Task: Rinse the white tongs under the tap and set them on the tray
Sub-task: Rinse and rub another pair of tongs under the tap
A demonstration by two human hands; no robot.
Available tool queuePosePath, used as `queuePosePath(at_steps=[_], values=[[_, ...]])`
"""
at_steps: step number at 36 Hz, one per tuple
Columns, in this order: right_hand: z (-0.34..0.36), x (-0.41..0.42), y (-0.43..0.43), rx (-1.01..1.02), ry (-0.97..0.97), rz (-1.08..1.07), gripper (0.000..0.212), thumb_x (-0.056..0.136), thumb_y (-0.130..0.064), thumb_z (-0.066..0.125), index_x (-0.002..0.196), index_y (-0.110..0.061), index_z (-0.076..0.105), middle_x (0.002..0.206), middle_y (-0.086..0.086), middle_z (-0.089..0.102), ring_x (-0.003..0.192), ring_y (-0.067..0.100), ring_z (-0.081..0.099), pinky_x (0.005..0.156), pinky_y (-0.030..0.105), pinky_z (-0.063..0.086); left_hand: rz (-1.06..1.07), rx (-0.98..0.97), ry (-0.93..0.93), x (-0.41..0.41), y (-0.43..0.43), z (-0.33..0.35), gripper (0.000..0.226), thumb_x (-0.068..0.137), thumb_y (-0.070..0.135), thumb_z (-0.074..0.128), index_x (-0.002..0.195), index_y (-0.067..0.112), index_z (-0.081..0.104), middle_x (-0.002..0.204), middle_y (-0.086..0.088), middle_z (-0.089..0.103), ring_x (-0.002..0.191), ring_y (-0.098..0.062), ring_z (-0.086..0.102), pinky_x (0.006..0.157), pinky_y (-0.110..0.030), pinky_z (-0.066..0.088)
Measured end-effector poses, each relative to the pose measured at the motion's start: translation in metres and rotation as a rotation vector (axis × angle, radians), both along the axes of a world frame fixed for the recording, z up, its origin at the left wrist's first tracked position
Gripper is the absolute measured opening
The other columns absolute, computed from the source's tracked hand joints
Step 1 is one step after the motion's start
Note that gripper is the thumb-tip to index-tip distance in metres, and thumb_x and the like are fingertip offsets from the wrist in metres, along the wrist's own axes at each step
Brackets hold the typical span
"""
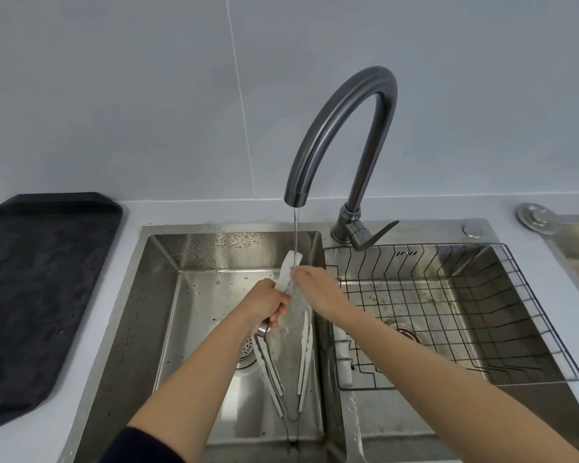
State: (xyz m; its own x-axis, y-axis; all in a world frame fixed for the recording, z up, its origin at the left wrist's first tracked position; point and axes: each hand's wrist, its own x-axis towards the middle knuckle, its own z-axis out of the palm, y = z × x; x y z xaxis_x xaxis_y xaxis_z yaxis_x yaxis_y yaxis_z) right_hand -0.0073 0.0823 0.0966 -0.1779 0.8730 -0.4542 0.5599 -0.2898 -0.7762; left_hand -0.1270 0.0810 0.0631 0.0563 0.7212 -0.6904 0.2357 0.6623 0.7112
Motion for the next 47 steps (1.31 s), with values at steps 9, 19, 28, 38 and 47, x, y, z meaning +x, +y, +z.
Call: queuePosePath(at_steps=[9,19,28,38,47], values=[[-0.010,-0.003,0.000,-0.020,-0.098,0.343,0.052,0.102,-0.031,0.020,0.148,-0.005,0.019,0.159,0.007,0.012,0.147,0.017,0.008,0.118,0.031,0.005,-0.090,0.122,0.174,0.018,-0.005,-0.002,0.032,0.090,0.002,0.024,0.071,0.008,0.049,0.045,-0.006,0.038,0.028,-0.010,0.028,0.037,-0.018,0.025],[-0.041,-0.011,0.018,0.030,-0.267,0.440,0.053,0.102,-0.036,0.016,0.150,-0.021,-0.002,0.159,-0.001,-0.011,0.147,0.019,-0.013,0.117,0.046,-0.005,-0.056,0.160,0.194,0.008,-0.035,-0.003,0.007,0.092,0.008,0.045,0.096,0.009,0.040,0.058,-0.006,0.042,0.038,-0.015,0.032,0.037,-0.022,0.025],[-0.036,-0.022,0.035,-0.065,-0.106,0.249,0.059,0.102,-0.031,0.023,0.150,-0.011,-0.005,0.159,0.003,-0.011,0.146,0.018,-0.012,0.119,0.040,-0.002,-0.056,0.191,0.224,-0.001,-0.052,-0.002,0.014,0.093,0.012,0.046,0.104,0.004,0.044,0.059,-0.004,0.040,0.042,-0.015,0.031,0.038,-0.023,0.027],[-0.039,-0.034,0.019,-0.030,-0.076,0.202,0.077,0.098,-0.033,0.036,0.146,-0.008,-0.019,0.155,0.006,-0.027,0.146,0.024,-0.012,0.119,0.038,0.001,-0.120,0.284,0.327,-0.003,-0.040,-0.002,0.008,0.093,0.011,0.044,0.098,0.008,0.038,0.061,-0.003,0.043,0.044,-0.015,0.037,0.044,-0.028,0.031],[-0.031,-0.012,0.049,-0.134,0.080,-0.278,0.018,0.095,-0.012,0.046,0.108,0.001,0.049,0.090,0.011,0.049,0.091,0.028,0.061,0.059,0.025,0.049,-0.546,0.458,0.799,-0.010,-0.053,-0.008,0.029,0.096,0.018,0.040,0.121,0.004,0.037,0.074,-0.010,0.056,0.069,-0.030,0.053,0.058,-0.028,0.035]])
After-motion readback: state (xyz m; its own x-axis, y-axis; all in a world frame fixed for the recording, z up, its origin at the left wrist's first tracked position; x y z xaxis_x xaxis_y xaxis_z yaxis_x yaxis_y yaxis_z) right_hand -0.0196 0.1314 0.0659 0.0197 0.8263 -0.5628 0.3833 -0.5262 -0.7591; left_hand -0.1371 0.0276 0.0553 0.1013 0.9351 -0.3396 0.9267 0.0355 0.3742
